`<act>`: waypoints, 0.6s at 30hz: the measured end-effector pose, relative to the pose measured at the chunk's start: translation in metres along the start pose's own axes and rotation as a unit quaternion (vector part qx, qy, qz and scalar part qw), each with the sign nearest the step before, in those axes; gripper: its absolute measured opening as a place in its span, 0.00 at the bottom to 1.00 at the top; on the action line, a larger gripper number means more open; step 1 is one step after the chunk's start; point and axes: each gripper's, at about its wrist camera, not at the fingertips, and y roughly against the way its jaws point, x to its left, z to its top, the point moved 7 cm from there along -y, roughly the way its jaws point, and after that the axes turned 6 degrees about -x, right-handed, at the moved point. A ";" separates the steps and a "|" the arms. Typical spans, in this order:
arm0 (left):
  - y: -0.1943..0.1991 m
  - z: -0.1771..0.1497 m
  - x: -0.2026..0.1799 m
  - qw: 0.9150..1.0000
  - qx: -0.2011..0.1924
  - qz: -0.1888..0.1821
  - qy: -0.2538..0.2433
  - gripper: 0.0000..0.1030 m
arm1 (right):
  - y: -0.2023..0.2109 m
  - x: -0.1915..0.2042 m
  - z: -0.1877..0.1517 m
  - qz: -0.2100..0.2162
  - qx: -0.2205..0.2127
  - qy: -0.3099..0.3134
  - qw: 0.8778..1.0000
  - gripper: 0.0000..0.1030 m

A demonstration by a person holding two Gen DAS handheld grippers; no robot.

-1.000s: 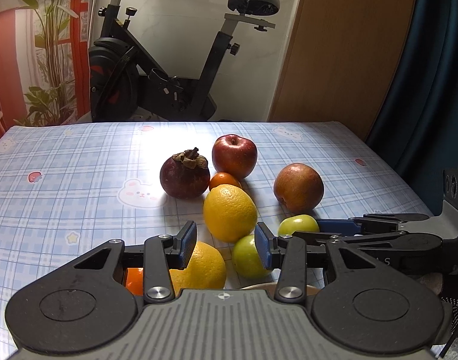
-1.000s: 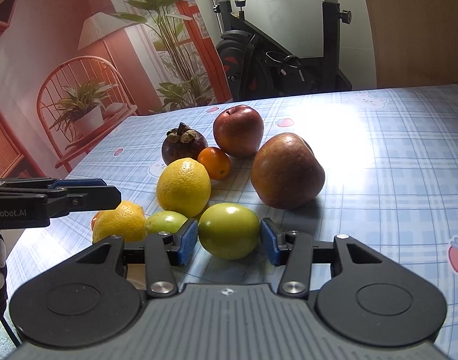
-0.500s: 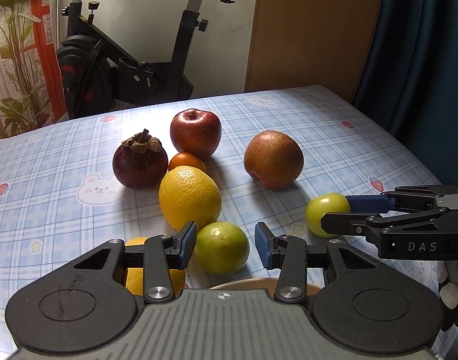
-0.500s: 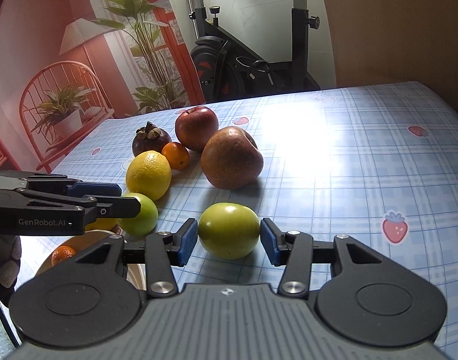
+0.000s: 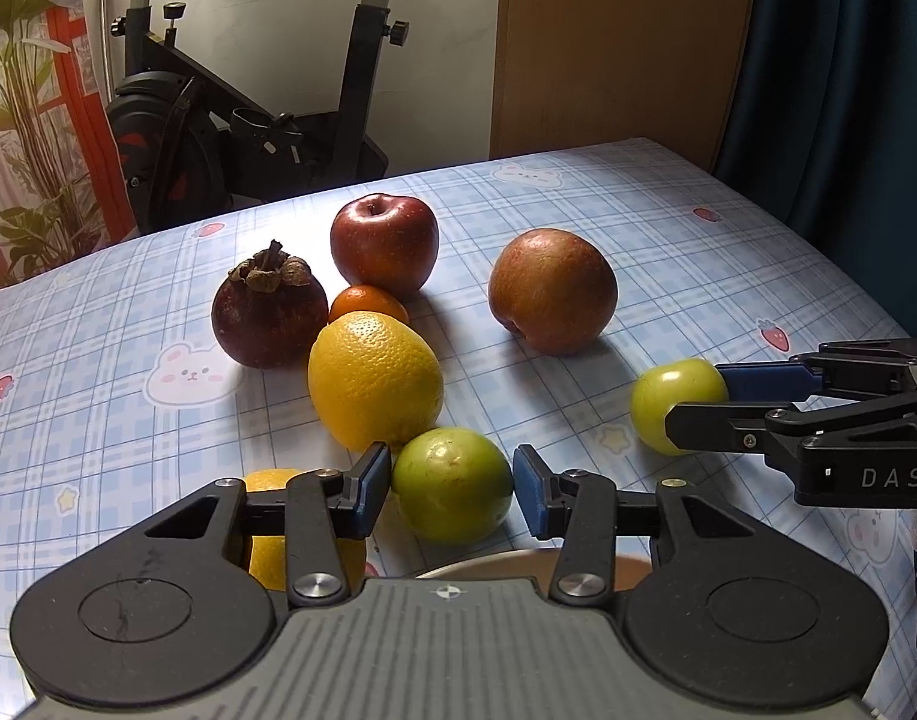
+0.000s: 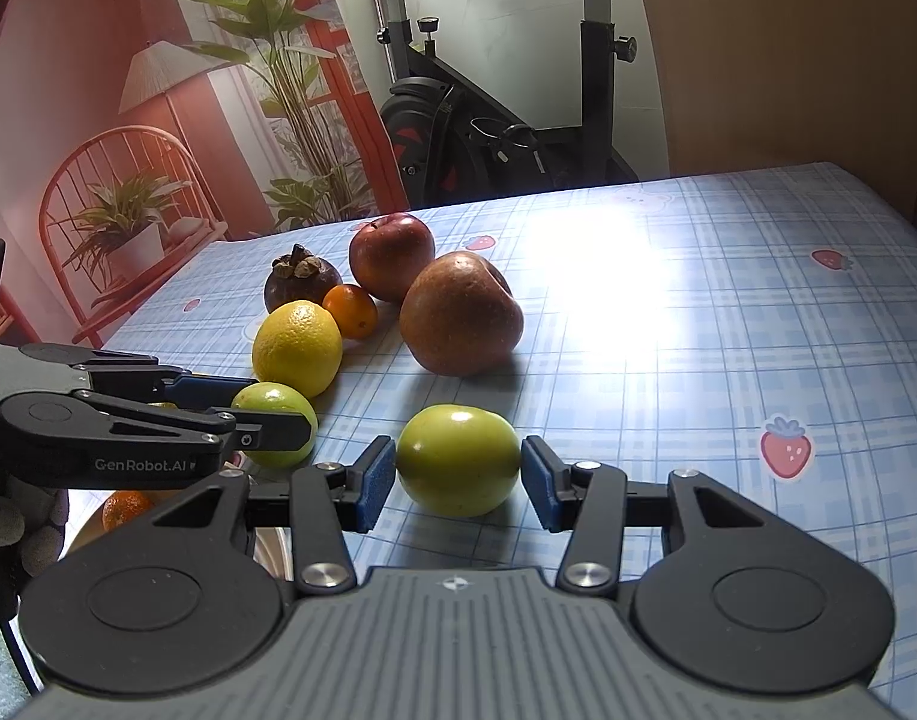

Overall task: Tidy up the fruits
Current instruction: 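Grasp a green apple with the right tool while the left tool grasps another green apple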

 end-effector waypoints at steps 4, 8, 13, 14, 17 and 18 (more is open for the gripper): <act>0.010 0.001 -0.005 1.000 -0.009 -0.005 0.000 0.46 | 0.003 0.000 -0.001 -0.002 -0.001 -0.001 1.000 0.47; 0.023 0.002 -0.009 1.000 -0.023 -0.005 -0.005 0.46 | 0.007 0.002 -0.002 -0.004 -0.002 0.000 1.000 0.47; 0.033 0.001 -0.012 1.000 -0.029 -0.006 -0.006 0.46 | 0.009 0.006 -0.003 -0.008 -0.001 0.009 1.000 0.47; 0.034 0.001 -0.012 1.000 -0.029 -0.006 -0.007 0.46 | 0.009 0.008 -0.004 -0.010 -0.001 0.010 1.000 0.47; 0.033 0.001 -0.012 1.000 -0.030 -0.005 -0.007 0.46 | 0.008 0.009 -0.005 -0.014 0.001 0.014 1.000 0.47; 0.032 0.002 -0.012 1.000 -0.030 -0.005 -0.008 0.46 | 0.008 0.009 -0.005 -0.014 0.001 0.015 1.000 0.48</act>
